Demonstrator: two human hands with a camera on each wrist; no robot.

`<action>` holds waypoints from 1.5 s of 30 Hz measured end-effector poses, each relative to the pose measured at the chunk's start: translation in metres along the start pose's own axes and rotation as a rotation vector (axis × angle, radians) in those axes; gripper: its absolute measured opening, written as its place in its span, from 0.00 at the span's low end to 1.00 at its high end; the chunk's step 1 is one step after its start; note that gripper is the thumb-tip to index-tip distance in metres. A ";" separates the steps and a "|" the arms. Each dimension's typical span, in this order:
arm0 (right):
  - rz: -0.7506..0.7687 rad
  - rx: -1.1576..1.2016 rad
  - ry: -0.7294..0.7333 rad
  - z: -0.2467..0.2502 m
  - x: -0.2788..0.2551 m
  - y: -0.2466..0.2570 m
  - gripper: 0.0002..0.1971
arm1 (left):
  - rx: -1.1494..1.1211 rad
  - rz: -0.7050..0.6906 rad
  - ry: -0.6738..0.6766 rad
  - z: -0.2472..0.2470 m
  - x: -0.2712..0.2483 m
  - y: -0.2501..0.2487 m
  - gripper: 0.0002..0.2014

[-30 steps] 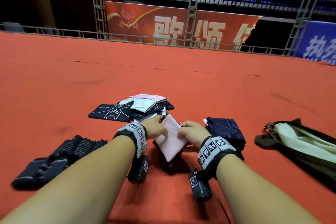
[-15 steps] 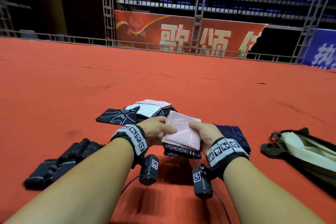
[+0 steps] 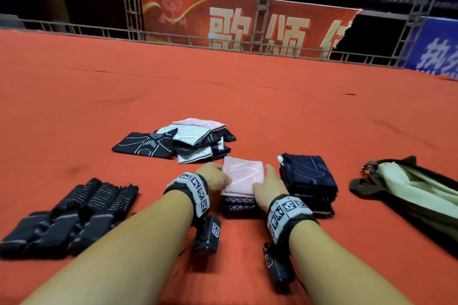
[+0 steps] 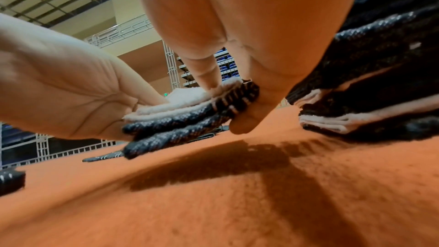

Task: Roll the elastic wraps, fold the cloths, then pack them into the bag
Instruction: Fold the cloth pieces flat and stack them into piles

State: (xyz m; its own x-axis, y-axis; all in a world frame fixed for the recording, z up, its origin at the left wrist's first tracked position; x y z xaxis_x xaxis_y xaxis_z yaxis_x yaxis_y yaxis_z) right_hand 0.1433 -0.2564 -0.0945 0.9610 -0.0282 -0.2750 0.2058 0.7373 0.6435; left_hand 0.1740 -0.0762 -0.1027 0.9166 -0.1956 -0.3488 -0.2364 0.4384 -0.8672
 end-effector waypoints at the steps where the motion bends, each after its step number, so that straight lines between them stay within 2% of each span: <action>1: 0.004 -0.024 0.001 0.001 0.001 0.001 0.34 | 0.027 0.000 -0.020 -0.001 0.005 0.001 0.11; 4: -0.035 -0.130 0.030 -0.003 0.001 -0.002 0.33 | 0.208 0.004 -0.067 -0.007 0.010 -0.003 0.36; 5: -0.064 -0.189 0.039 -0.006 0.001 -0.004 0.31 | 0.319 -0.016 -0.044 -0.012 0.011 -0.007 0.41; 6: -0.086 -0.253 0.046 -0.009 0.001 -0.005 0.30 | 0.453 -0.041 -0.007 -0.020 0.012 -0.010 0.42; 8: -0.093 -0.362 0.047 -0.014 0.004 -0.008 0.28 | 0.722 -0.060 0.108 -0.039 0.017 -0.010 0.39; 11: 0.016 -0.441 0.074 -0.019 0.012 -0.002 0.32 | 0.939 0.068 0.214 -0.054 0.026 0.010 0.33; 14: 0.059 -0.452 0.123 -0.028 0.027 0.000 0.34 | 0.982 0.144 0.189 -0.055 0.032 0.027 0.31; 17: -0.029 -0.423 0.207 -0.041 0.045 -0.014 0.31 | 0.980 0.166 0.158 -0.057 0.036 0.034 0.30; 20: -0.056 -0.481 0.280 -0.053 0.065 -0.028 0.37 | 0.970 0.185 0.148 -0.056 0.041 0.037 0.30; 25: -0.098 -0.503 0.287 -0.055 0.075 -0.033 0.38 | 0.955 0.182 0.176 -0.056 0.041 0.037 0.29; 27: -0.119 -0.496 0.294 -0.054 0.071 -0.030 0.39 | 0.946 0.163 0.198 -0.054 0.039 0.032 0.29; 31: -0.161 -0.521 0.318 -0.037 0.049 -0.005 0.37 | 0.891 0.072 0.337 -0.029 0.025 0.008 0.35; 32: -0.138 -0.540 0.324 -0.030 0.042 0.009 0.34 | 0.860 0.024 0.316 -0.017 0.022 0.000 0.36; 34: -0.088 -0.523 0.350 -0.019 0.033 0.041 0.26 | 0.834 -0.041 0.189 0.016 0.021 -0.010 0.34; 38: 0.008 -0.522 0.254 -0.017 0.051 0.081 0.23 | 0.882 0.002 -0.077 0.085 0.031 -0.016 0.25; 41: 0.129 -0.412 0.240 -0.035 0.067 0.102 0.25 | 0.906 0.018 -0.148 0.117 0.043 -0.016 0.21; 45: 0.239 -0.327 0.227 -0.049 0.083 0.115 0.23 | 0.985 0.065 -0.146 0.130 0.068 -0.004 0.20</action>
State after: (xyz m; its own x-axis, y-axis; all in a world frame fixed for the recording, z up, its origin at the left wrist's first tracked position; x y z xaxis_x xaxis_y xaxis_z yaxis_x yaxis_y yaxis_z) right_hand 0.2377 -0.1410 -0.0782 0.9021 0.2903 -0.3193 -0.1207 0.8801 0.4591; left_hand 0.2797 0.0228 -0.0766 0.9576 -0.0652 -0.2806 0.0253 0.9894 -0.1433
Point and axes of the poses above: each hand's wrist, its own x-axis towards the middle knuckle, its own z-axis out of the back of the hand, y = z × x, the point moved 5 cm from there along x, towards the middle knuckle, and after that the axes turned 13 degrees about y, right-handed, at the moved point
